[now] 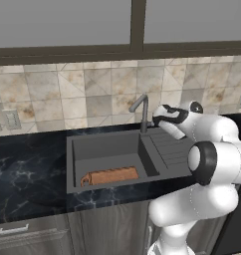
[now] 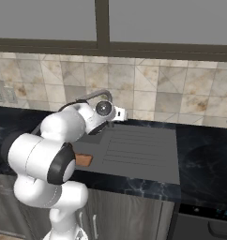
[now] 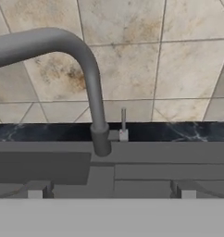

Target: Turn on the sink faucet with hot water and rinse the cutting board for ten seconds, then turn off the faucet. Push the cutting board to reach the water if necessary.

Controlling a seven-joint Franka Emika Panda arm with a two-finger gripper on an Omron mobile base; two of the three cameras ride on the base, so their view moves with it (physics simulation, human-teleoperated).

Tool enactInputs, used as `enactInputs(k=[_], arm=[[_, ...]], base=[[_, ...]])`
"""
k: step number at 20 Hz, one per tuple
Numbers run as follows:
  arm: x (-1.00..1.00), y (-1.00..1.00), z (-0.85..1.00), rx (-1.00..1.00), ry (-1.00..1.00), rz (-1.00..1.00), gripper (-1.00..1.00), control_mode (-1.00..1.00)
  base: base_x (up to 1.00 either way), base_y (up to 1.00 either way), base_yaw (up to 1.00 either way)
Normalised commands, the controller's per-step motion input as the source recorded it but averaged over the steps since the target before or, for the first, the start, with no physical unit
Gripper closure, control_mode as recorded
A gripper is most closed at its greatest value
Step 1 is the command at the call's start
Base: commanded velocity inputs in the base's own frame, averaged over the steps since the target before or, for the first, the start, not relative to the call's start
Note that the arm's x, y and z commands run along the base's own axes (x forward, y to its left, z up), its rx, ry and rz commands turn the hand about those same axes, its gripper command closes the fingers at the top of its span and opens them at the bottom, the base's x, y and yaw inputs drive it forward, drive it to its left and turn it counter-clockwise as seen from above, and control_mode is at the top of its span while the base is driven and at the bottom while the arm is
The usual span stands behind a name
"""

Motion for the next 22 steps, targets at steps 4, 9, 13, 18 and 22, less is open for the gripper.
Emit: enactInputs(k=[4,9,13,18,22], arm=[[0.06,-0.24,-0.07,0.00,-0.09,0.02,-1.00,-1.00],[0.02,-0.16,-0.22,0.00,-0.09,0.02,-1.00,-1.00],[0.06,-0.08,-0.28,-0.01,-0.08,0.02,-1.00,-1.00],[0.06,0.00,-0.24,-0.02,-0.08,0.00,-1.00,-1.00],[0.06,0.00,-0.14,0.00,-0.07,0.00,-1.00,-1.00]], base=[[0.00,0.00,0.00],[0.00,0.00,0.00],[0.00,0.00,0.00],[0.00,0.00,0.00],[0.00,0.00,0.00]])
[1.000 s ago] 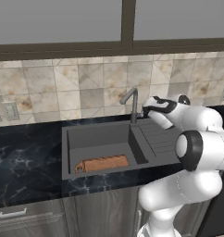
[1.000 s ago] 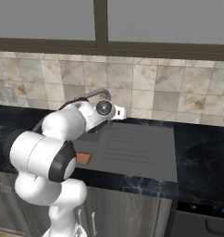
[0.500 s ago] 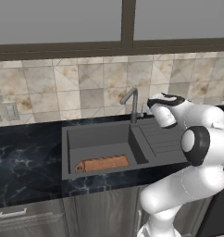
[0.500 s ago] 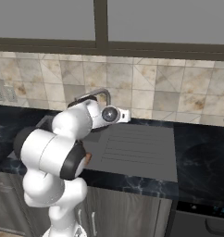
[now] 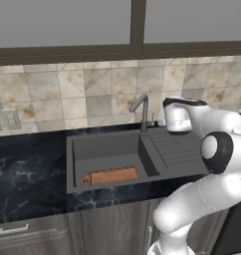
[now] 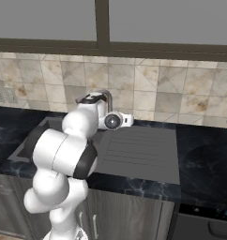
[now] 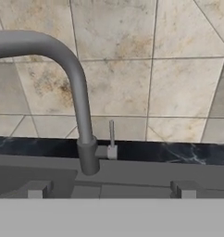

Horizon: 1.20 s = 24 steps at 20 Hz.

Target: Turn on the sink faucet with hot water and rinse the cutting board for ten seconds, then turn off the faucet. Push the cutting board to reach the water if necessary.

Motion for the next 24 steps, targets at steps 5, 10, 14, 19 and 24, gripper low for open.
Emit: enactInputs(k=[5,10,14,19,24], arm=[[0.08,0.00,-0.13,0.00,-0.06,0.00,-1.00,-1.00],[0.07,0.00,-0.12,0.00,-0.06,0.00,-1.00,-1.00],[0.06,0.00,-0.18,0.00,-0.04,0.00,-1.00,-1.00],[0.00,0.00,-0.11,0.00,-0.01,0.00,-1.00,-1.00],[0.00,0.00,0.00,0.00,0.00,0.00,-1.00,-1.00]], base=[[0.00,0.00,0.00],[0.00,0.00,0.00],[0.00,0.00,0.00],[0.00,0.00,0.00],[0.00,0.00,0.00]])
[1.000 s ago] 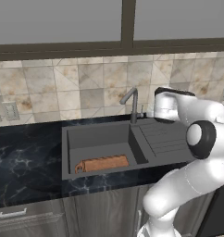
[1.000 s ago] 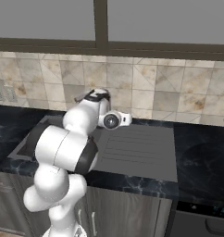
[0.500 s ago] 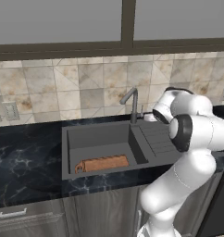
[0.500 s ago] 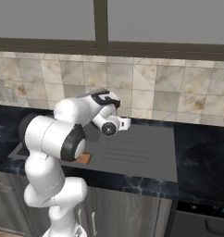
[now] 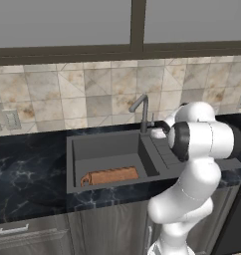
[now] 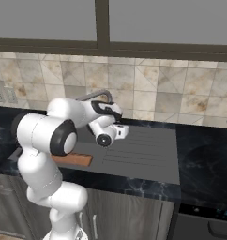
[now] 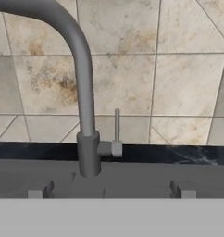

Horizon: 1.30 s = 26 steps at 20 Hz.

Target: Turn on the sink faucet with hot water and rinse the cutting board for ten seconds, then turn off the faucet. Push the cutting board to reach the water if necessary.

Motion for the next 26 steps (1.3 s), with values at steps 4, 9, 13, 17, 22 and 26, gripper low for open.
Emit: enactInputs(k=[4,9,13,17,22,26], arm=[[0.05,0.00,0.00,0.00,0.00,0.00,-1.00,-1.00],[0.09,0.00,0.00,0.00,0.00,0.00,-1.00,-1.00],[0.20,-0.04,0.00,0.00,-0.01,0.00,-1.00,-1.00],[0.27,-0.02,0.00,0.00,0.00,0.00,-1.00,-1.00],[0.29,-0.01,0.00,0.00,0.00,0.00,-1.00,-1.00],[0.23,0.00,0.00,0.00,-0.01,0.00,-1.00,-1.00]], base=[[0.00,0.00,0.00],[0.00,0.00,0.00],[0.00,0.00,0.00],[0.00,0.00,0.00],[0.00,0.00,0.00],[0.00,0.00,0.00]])
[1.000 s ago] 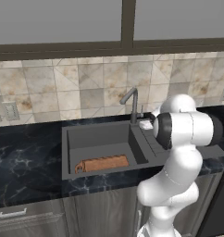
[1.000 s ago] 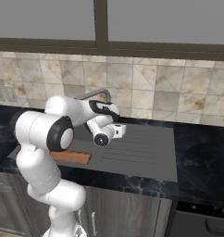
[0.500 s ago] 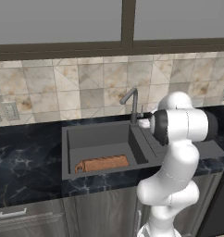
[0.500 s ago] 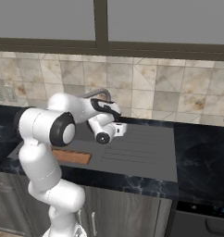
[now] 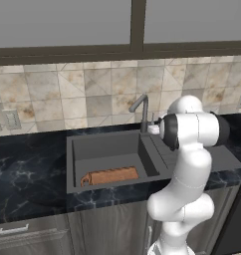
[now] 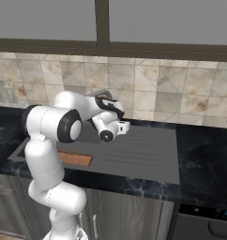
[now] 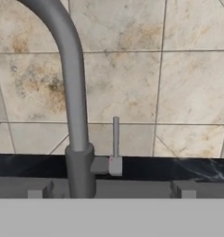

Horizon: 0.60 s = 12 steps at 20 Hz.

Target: Turn on the sink faucet with hot water and rinse the cutting board for ten seconds, then turn off the faucet. Push the cutting board to reach the water if necessary.

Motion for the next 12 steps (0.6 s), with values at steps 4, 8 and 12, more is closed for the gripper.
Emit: enactInputs(k=[4,8,12], arm=[[0.14,0.00,0.00,0.00,-0.03,0.00,-1.00,-1.00],[0.18,0.00,0.00,0.00,-0.05,0.00,-1.00,-1.00],[0.26,0.00,0.00,0.00,-0.05,0.00,-1.00,-1.00]], base=[[0.00,0.00,0.00],[0.00,0.00,0.00],[0.00,0.00,0.00]])
